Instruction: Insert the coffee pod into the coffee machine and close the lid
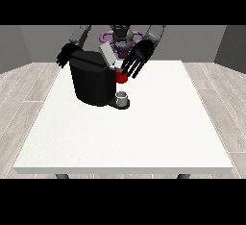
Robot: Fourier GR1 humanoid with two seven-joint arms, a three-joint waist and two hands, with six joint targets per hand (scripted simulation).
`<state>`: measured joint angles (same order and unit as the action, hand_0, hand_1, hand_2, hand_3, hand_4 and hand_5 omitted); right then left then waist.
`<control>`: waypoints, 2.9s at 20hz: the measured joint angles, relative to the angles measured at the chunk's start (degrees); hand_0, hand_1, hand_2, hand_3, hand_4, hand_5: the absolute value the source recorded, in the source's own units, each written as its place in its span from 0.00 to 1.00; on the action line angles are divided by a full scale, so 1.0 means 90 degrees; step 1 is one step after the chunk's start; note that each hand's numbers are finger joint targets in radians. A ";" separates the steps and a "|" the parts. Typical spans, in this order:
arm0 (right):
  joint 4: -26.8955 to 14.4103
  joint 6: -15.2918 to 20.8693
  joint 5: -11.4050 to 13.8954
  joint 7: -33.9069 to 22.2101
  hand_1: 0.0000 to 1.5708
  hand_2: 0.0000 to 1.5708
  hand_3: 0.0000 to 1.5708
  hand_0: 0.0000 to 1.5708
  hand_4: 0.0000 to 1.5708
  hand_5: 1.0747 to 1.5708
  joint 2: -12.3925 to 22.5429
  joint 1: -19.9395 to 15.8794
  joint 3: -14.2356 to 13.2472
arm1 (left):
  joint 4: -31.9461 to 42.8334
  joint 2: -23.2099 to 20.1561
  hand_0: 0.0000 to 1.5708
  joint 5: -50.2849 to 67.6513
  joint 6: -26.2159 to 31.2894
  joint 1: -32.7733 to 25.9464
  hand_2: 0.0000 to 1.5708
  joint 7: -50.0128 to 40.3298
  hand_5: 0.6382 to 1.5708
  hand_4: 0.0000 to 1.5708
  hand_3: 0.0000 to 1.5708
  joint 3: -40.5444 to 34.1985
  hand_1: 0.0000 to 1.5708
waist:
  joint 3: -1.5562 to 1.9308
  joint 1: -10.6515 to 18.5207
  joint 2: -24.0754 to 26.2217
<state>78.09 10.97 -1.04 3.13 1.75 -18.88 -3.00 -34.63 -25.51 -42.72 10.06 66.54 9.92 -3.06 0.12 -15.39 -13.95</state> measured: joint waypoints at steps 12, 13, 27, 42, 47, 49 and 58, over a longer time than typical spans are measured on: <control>-0.0112 -0.0170 -0.0239 0.0290 0.00 0.00 0.00 0.00 0.27 1.00 0.0030 0.0478 -0.0119 | -0.0126 0.0157 0.00 -0.0057 0.0187 -0.0358 0.00 -0.0050 1.00 0.00 0.00 -0.0004 0.00 | -0.0011 0.0217 0.0523; -0.0025 -0.0149 -0.0220 0.0247 0.00 0.00 0.00 0.00 0.27 1.00 0.0027 0.0497 -0.0091 | -0.0113 0.0169 0.00 -0.0034 0.0153 -0.0430 0.00 -0.0022 1.00 0.00 0.00 -0.0043 0.00 | -0.0011 0.0207 0.0558; 0.0276 -0.0615 -0.0341 0.0014 0.00 0.00 0.00 0.00 0.16 1.00 0.0438 0.1166 -0.0102 | -0.0214 0.1566 0.00 0.2009 0.0230 -0.1952 0.00 0.0334 1.00 0.00 0.00 -0.1555 0.00 | -0.0020 0.1212 0.2290; 0.0655 -0.1226 -0.0286 -0.0641 0.00 0.00 0.00 0.00 0.15 1.00 0.0927 0.0793 0.0118 | -0.0901 0.2495 0.00 0.3237 0.0724 -0.3621 0.00 0.0436 1.00 0.09 0.00 -0.1850 0.00 | -0.0015 0.2382 0.3016; 0.0548 -0.1317 -0.0143 -0.0693 0.00 0.00 0.00 0.00 0.08 1.00 0.0942 0.0507 0.0204 | -0.1535 0.2661 0.00 0.3565 0.0768 -0.4027 0.00 0.0276 1.00 0.00 0.00 -0.1740 0.00 | -0.0012 0.2546 0.2847; 0.0401 -0.1368 -0.0159 -0.0678 0.00 0.00 0.00 0.00 0.00 1.00 0.0967 0.0345 0.0130 | -0.1891 0.2708 0.00 0.3681 0.0801 -0.4145 0.00 0.0144 1.00 0.13 0.00 -0.1650 0.00 | -0.0013 0.2638 0.2746; -0.0537 -0.1537 -0.0357 -0.0294 0.00 0.00 0.00 0.00 0.00 1.00 0.0990 -0.0157 -0.0295 | -0.3236 0.2775 0.00 0.4260 0.0801 -0.4913 0.00 -0.0237 1.00 0.00 0.00 -0.1154 0.00 | -0.0012 0.2872 0.2220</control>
<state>73.26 -2.86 -4.26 0.48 10.66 -20.30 -5.66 -63.76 -0.53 -4.38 17.26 22.32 7.79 -13.44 0.01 10.46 6.03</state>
